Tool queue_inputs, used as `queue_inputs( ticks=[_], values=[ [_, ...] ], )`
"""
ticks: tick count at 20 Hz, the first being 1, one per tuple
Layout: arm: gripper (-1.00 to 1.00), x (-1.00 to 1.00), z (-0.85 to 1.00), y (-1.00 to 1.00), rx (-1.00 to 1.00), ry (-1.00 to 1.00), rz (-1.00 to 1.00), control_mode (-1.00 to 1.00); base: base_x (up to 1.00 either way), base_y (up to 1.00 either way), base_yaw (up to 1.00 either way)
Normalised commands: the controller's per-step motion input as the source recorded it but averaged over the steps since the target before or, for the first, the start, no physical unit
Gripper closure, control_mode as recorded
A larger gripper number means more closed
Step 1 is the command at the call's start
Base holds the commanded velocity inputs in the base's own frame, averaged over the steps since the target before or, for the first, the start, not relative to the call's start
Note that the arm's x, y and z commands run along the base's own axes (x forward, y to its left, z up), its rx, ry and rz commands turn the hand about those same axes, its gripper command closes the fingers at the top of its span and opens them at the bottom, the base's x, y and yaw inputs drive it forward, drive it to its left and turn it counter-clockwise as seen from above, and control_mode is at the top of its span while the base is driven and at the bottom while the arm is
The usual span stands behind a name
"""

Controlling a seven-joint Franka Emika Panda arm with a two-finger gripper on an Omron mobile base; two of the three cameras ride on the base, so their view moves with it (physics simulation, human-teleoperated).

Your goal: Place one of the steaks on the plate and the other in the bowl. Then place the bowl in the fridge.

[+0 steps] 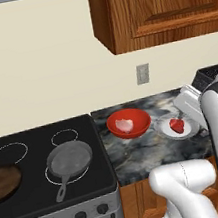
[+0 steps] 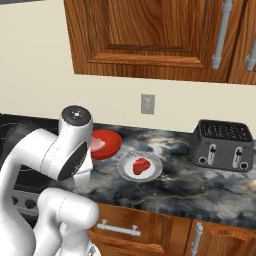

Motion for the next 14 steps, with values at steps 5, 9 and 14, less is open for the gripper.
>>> queue_inputs(
  ticks=[5,9,14],
  values=[
    [-1.0,0.48,-0.1,0.04,0.0,-0.06,-0.01,-1.0,0.0,0.0,0.0],
    [-1.0,0.62,-0.07,0.0,0.0,-0.02,0.0,-1.0,0.0,0.0,0.0],
    [-1.0,0.51,-0.19,0.0,0.0,0.0,0.0,-1.0,0.0,0.0,0.0]
  ],
)
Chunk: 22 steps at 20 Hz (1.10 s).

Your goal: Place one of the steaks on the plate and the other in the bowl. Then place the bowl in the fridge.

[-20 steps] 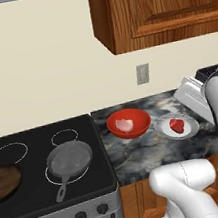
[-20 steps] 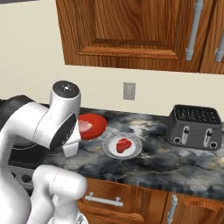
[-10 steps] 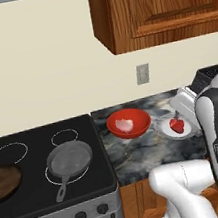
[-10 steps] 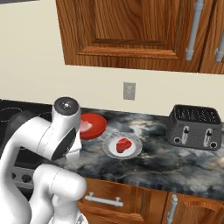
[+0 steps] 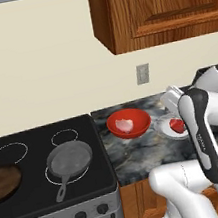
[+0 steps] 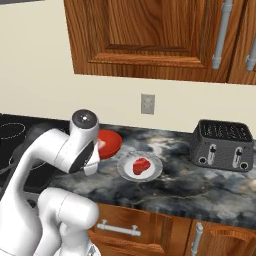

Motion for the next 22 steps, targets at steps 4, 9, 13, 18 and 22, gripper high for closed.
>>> queue_inputs(
  ticks=[4,9,13,18,22],
  values=[
    [-1.0,0.35,-0.32,0.01,0.0,0.0,0.0,-1.0,0.0,0.0,0.0],
    [-1.0,0.29,-0.37,0.05,0.0,-0.01,0.0,-1.0,0.0,0.0,0.0],
    [-1.0,0.3,-0.33,0.07,0.0,-0.04,0.0,-1.0,0.0,0.0,0.0],
    [-1.0,0.39,-0.32,0.01,0.0,-0.04,0.0,-1.0,0.0,0.0,0.0],
    [-1.0,0.39,-0.32,0.0,0.0,-0.04,0.0,-1.0,0.0,0.0,0.0]
  ],
)
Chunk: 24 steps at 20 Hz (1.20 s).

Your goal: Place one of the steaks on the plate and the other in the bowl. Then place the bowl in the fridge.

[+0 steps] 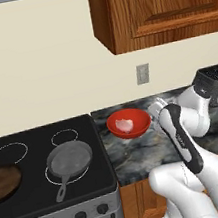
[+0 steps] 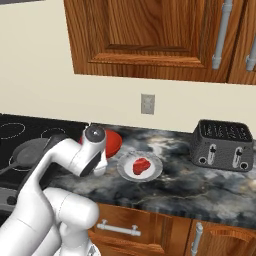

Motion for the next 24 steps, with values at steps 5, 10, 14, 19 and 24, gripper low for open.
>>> queue_inputs(
  ticks=[5,10,14,19,24],
  values=[
    [-1.0,0.39,-0.27,0.0,0.0,-0.02,0.0,-1.0,0.0,0.0,0.0],
    [-1.0,0.38,-0.24,0.0,0.0,-0.01,0.0,-1.0,0.0,0.0,0.0],
    [-1.0,0.37,-0.22,0.0,0.0,0.0,0.0,-1.0,0.0,0.0,0.0],
    [-1.0,0.29,-0.31,0.0,0.0,0.0,0.0,-1.0,0.0,0.0,0.0],
    [-1.0,0.27,-0.3,0.0,0.0,0.0,0.0,-1.0,0.0,0.0,0.0]
  ],
)
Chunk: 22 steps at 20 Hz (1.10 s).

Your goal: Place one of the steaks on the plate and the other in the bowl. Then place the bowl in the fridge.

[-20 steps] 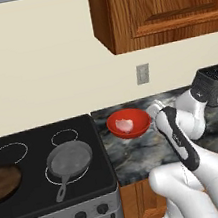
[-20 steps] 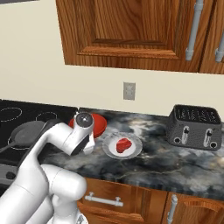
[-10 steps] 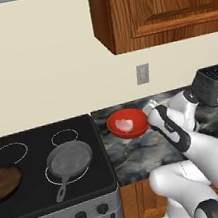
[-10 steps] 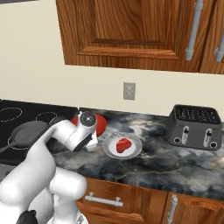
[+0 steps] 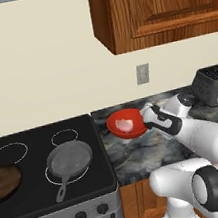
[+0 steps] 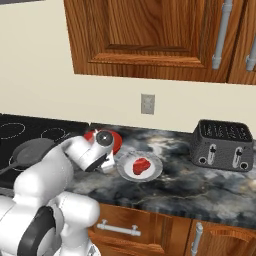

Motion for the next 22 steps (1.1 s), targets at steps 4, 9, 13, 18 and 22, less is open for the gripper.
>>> queue_inputs(
  ticks=[4,9,13,18,22],
  values=[
    [-1.0,0.27,-0.26,0.0,0.0,0.0,0.0,-1.0,0.0,0.0,0.0],
    [-1.0,0.26,-0.24,0.0,0.0,0.0,0.0,-1.0,0.0,0.0,0.0],
    [-1.0,0.26,-0.24,0.0,0.0,0.0,0.0,-1.0,0.0,0.0,0.0],
    [-1.0,0.26,-0.23,0.0,0.0,0.0,0.0,-1.0,0.0,0.0,0.0],
    [-1.0,0.26,-0.23,0.0,0.0,0.0,0.0,-1.0,0.0,0.0,0.0]
  ],
)
